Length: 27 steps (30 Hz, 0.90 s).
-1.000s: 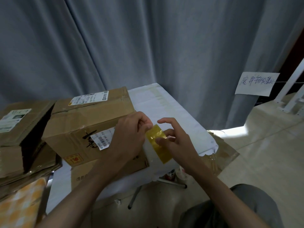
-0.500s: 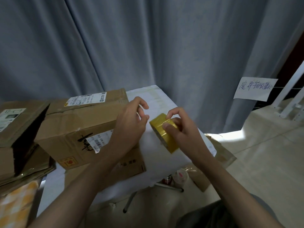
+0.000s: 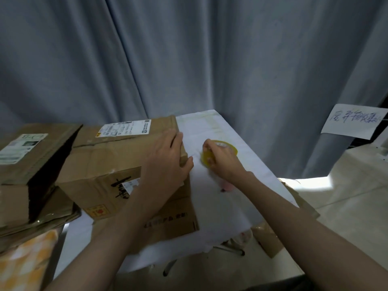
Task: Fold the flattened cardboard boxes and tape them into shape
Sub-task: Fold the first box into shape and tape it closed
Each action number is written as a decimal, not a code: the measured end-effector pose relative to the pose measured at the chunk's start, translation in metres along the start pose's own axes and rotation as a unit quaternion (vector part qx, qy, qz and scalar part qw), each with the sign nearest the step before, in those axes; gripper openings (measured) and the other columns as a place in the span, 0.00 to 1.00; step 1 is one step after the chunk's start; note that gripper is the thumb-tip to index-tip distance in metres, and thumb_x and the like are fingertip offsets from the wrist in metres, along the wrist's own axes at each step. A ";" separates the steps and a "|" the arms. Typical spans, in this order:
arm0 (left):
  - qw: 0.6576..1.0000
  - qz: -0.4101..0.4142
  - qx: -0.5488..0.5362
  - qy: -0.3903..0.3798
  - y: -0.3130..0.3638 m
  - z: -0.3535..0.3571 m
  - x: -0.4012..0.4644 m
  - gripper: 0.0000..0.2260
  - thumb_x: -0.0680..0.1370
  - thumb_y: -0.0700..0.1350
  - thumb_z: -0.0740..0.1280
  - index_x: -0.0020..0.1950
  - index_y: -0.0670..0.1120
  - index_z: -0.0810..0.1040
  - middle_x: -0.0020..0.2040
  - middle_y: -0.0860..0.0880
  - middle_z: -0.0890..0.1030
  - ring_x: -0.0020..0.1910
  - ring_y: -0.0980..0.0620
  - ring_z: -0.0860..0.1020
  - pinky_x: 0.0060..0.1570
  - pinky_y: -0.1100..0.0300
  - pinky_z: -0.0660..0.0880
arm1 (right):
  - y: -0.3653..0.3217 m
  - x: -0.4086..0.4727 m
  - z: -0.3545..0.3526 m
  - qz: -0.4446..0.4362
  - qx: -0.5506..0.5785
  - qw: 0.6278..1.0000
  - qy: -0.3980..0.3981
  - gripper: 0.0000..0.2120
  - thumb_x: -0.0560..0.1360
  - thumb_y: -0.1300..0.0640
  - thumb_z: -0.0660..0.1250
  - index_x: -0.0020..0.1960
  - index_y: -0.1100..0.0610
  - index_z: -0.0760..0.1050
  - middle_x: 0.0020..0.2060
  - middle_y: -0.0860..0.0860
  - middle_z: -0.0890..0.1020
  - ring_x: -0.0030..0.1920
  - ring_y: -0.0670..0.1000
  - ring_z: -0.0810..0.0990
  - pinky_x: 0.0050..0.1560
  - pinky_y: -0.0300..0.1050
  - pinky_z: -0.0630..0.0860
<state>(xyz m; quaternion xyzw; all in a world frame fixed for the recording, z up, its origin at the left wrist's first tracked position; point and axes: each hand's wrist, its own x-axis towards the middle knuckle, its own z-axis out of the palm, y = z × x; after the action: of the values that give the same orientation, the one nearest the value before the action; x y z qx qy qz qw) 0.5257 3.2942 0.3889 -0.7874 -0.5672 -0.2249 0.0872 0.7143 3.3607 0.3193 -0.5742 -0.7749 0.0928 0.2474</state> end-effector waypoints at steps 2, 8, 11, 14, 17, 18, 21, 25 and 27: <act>1.000 0.012 -0.007 -0.003 -0.003 -0.003 -0.004 0.29 0.76 0.53 0.69 0.73 0.40 0.70 0.73 0.42 0.71 0.72 0.44 0.69 0.72 0.51 0.65 | 0.003 -0.001 0.011 0.008 -0.027 0.999 -0.016 0.16 0.73 0.65 0.63 0.57 0.51 0.66 0.49 0.56 0.79 0.47 0.61 0.76 0.47 0.56 0.76; 0.998 0.045 -0.030 -0.016 -0.018 -0.015 -0.029 0.37 0.74 0.66 0.66 0.75 0.43 0.69 0.75 0.45 0.68 0.74 0.48 0.66 0.74 0.51 0.63 | -0.002 0.004 0.006 0.079 0.045 0.996 0.002 0.13 0.73 0.66 0.64 0.56 0.57 0.75 0.52 0.57 0.81 0.55 0.60 0.78 0.57 0.54 0.74; 0.998 0.050 -0.040 -0.006 -0.022 -0.018 -0.036 0.36 0.78 0.70 0.55 0.74 0.45 0.70 0.74 0.48 0.70 0.73 0.50 0.67 0.72 0.54 0.64 | -0.037 0.016 -0.020 0.050 0.157 0.978 0.129 0.12 0.75 0.66 0.63 0.57 0.57 0.78 0.55 0.50 0.82 0.57 0.52 0.78 0.59 0.46 0.73; 0.997 0.057 -0.041 0.007 -0.022 -0.018 -0.037 0.30 0.80 0.64 0.55 0.72 0.44 0.73 0.72 0.47 0.72 0.71 0.50 0.70 0.70 0.55 0.66 | -0.082 0.039 -0.044 -0.028 0.240 0.953 0.182 0.12 0.78 0.65 0.62 0.56 0.56 0.81 0.53 0.46 0.84 0.53 0.44 0.79 0.57 0.33 0.71; 0.998 0.057 -0.021 0.010 -0.019 -0.015 -0.035 0.29 0.80 0.61 0.56 0.70 0.42 0.74 0.70 0.45 0.74 0.69 0.47 0.73 0.68 0.54 0.68 | -0.107 0.065 -0.051 -0.067 0.203 0.973 0.091 0.11 0.79 0.63 0.64 0.55 0.55 0.84 0.52 0.46 0.85 0.52 0.41 0.79 0.52 0.25 0.67; 0.998 0.057 -0.015 0.009 -0.019 -0.015 -0.034 0.28 0.80 0.60 0.56 0.70 0.41 0.74 0.70 0.44 0.75 0.68 0.47 0.73 0.67 0.54 0.69 | -0.109 0.072 -0.049 -0.067 0.170 0.981 0.058 0.10 0.79 0.62 0.65 0.55 0.55 0.84 0.52 0.47 0.85 0.52 0.43 0.80 0.52 0.28 0.68; 0.998 0.058 0.004 0.015 -0.019 -0.014 -0.033 0.27 0.80 0.59 0.58 0.70 0.42 0.75 0.69 0.44 0.75 0.67 0.47 0.74 0.65 0.56 0.69 | -0.105 0.085 -0.039 -0.051 0.129 0.990 0.031 0.08 0.78 0.60 0.67 0.53 0.55 0.84 0.50 0.50 0.86 0.53 0.48 0.82 0.56 0.38 0.73; 0.998 0.058 0.013 0.022 -0.021 -0.012 -0.034 0.27 0.80 0.61 0.57 0.70 0.43 0.74 0.70 0.46 0.74 0.68 0.49 0.73 0.65 0.58 0.70 | -0.100 0.093 -0.032 -0.020 0.150 0.987 0.051 0.07 0.78 0.61 0.69 0.51 0.56 0.85 0.48 0.50 0.87 0.49 0.47 0.82 0.52 0.34 0.73; 0.998 0.054 0.016 0.021 -0.021 -0.011 -0.033 0.28 0.80 0.62 0.56 0.71 0.44 0.74 0.71 0.46 0.74 0.69 0.49 0.72 0.65 0.58 0.69 | -0.095 0.097 -0.030 0.021 0.197 0.980 0.033 0.07 0.77 0.60 0.70 0.52 0.58 0.86 0.48 0.52 0.87 0.49 0.48 0.82 0.51 0.31 0.74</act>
<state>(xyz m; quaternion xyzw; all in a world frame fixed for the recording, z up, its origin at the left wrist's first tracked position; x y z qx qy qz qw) 0.4947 3.2689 0.3809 -0.8107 -0.5251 -0.2275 0.1237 0.6274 3.4166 0.4130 -0.5330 -0.7208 0.2297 0.3789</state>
